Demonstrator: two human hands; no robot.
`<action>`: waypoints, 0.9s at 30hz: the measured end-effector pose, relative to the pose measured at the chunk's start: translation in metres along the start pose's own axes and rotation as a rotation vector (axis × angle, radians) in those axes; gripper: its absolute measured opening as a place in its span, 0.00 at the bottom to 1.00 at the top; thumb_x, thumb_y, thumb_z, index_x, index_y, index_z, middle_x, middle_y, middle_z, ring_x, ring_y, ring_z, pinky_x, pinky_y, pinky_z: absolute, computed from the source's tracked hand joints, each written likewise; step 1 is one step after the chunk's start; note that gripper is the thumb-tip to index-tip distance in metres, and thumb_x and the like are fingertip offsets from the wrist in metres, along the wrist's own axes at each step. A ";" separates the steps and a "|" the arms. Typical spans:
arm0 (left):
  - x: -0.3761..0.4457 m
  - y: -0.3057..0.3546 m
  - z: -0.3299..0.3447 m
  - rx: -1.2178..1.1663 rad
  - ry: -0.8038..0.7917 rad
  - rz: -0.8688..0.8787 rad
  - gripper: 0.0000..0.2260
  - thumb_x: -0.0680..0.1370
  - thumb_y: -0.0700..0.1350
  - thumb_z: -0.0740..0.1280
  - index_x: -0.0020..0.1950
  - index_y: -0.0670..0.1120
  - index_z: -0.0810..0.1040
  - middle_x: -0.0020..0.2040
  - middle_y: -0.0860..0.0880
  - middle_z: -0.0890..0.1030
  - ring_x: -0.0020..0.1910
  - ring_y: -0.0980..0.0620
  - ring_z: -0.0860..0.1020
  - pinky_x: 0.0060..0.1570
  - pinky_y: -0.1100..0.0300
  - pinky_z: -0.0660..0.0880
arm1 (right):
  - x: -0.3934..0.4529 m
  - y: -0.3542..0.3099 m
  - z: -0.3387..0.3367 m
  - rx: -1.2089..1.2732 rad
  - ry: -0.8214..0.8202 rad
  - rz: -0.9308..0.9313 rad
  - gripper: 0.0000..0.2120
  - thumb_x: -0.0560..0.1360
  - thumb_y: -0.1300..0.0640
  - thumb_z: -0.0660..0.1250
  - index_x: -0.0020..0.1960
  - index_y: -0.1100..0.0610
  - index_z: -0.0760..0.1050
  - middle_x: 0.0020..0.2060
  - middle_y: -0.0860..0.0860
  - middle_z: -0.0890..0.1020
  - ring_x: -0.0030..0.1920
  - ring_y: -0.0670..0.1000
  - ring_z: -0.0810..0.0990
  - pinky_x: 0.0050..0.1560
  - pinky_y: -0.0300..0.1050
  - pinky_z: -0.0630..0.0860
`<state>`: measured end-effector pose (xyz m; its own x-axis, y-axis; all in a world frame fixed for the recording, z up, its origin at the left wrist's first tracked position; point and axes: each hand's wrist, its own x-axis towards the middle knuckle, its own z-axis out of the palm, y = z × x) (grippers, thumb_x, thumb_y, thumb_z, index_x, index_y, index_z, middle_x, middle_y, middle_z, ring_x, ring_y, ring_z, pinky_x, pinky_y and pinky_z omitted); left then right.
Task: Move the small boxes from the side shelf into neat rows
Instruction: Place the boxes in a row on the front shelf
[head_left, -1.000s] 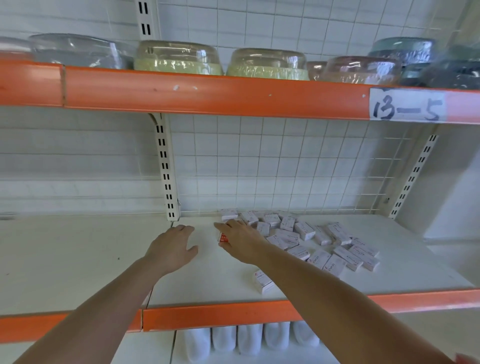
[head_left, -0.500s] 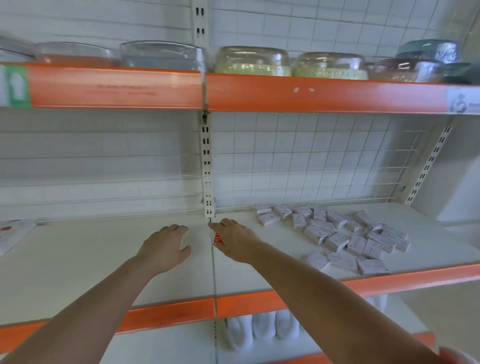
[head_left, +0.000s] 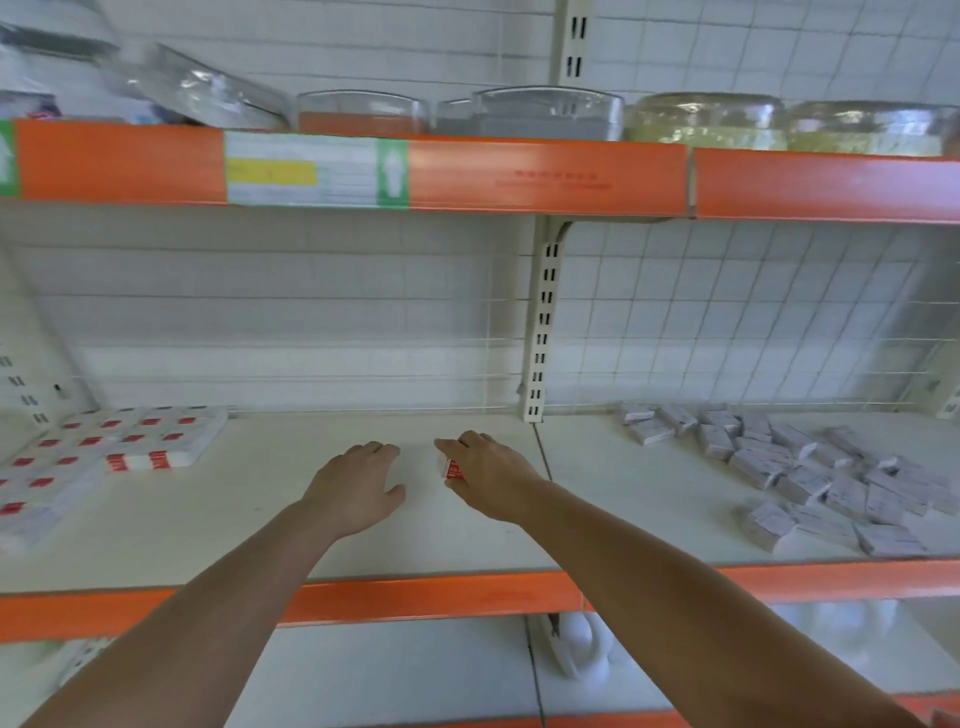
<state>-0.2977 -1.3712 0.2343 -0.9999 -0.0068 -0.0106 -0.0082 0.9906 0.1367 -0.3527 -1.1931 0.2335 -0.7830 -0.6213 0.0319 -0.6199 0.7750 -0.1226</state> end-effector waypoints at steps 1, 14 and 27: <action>-0.001 -0.006 -0.001 -0.002 0.001 -0.012 0.26 0.81 0.53 0.58 0.77 0.48 0.58 0.74 0.50 0.65 0.71 0.50 0.65 0.66 0.56 0.65 | 0.004 -0.005 0.001 0.000 0.003 -0.011 0.25 0.82 0.52 0.57 0.77 0.53 0.56 0.68 0.55 0.68 0.68 0.56 0.67 0.63 0.53 0.71; 0.001 -0.058 -0.003 -0.008 0.031 -0.179 0.26 0.80 0.53 0.59 0.76 0.47 0.60 0.73 0.49 0.67 0.70 0.49 0.67 0.65 0.55 0.67 | 0.066 -0.041 0.015 -0.017 -0.010 -0.209 0.25 0.82 0.51 0.57 0.77 0.53 0.57 0.67 0.54 0.68 0.67 0.55 0.68 0.62 0.51 0.71; -0.003 -0.114 -0.002 -0.058 0.047 -0.273 0.26 0.80 0.53 0.59 0.77 0.47 0.59 0.74 0.49 0.65 0.71 0.49 0.66 0.67 0.54 0.67 | 0.113 -0.083 0.030 -0.003 -0.037 -0.318 0.25 0.82 0.52 0.57 0.77 0.52 0.57 0.68 0.54 0.68 0.68 0.55 0.67 0.62 0.51 0.71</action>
<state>-0.2934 -1.4849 0.2206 -0.9600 -0.2797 -0.0090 -0.2762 0.9419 0.1914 -0.3878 -1.3314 0.2174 -0.5473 -0.8363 0.0321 -0.8337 0.5414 -0.1089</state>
